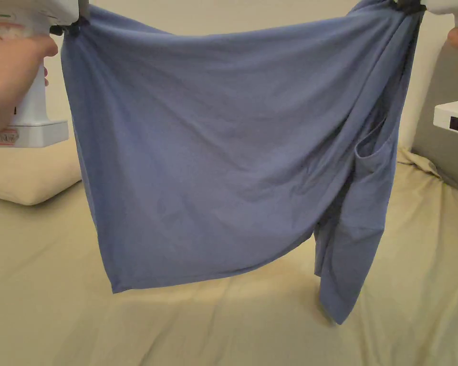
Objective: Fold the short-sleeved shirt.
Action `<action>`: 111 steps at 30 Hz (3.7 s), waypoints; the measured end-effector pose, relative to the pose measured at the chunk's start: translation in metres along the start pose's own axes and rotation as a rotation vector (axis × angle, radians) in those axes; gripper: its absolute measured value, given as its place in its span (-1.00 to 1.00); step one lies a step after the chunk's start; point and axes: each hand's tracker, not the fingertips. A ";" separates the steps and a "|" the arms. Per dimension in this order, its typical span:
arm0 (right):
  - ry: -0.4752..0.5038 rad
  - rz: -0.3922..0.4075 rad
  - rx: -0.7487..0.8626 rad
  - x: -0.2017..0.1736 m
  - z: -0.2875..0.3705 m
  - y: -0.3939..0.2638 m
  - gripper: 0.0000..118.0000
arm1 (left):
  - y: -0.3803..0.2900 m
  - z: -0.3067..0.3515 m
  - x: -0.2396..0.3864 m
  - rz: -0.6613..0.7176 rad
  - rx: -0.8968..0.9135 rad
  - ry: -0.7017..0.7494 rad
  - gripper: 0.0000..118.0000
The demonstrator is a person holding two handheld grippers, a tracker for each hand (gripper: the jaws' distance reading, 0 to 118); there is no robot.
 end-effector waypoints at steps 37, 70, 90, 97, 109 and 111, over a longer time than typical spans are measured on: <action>0.222 -0.313 -0.617 -0.062 0.439 -0.436 -0.77 | -0.457 0.365 -0.059 0.025 -0.715 -0.160 -0.99; 0.044 -0.218 -0.422 -0.113 0.507 -0.297 -0.96 | -0.346 0.455 -0.027 -0.027 -0.433 -0.147 -1.00; 0.129 -0.214 -0.450 -0.122 0.355 -0.298 -0.96 | -0.361 -0.091 -0.001 0.033 -0.979 -0.084 1.00; 0.145 -0.201 -0.481 -0.127 0.326 -0.311 -0.96 | -0.384 -0.086 -0.006 -0.046 -0.955 -0.089 -0.30; 0.133 -0.365 -0.570 -0.056 0.189 -0.303 1.00 | -0.324 -0.035 -0.001 0.007 -0.889 -0.276 -0.95; 0.178 -0.453 -0.658 -0.028 0.146 -0.304 1.00 | -0.318 -0.025 -0.002 0.036 -0.877 -0.306 -0.95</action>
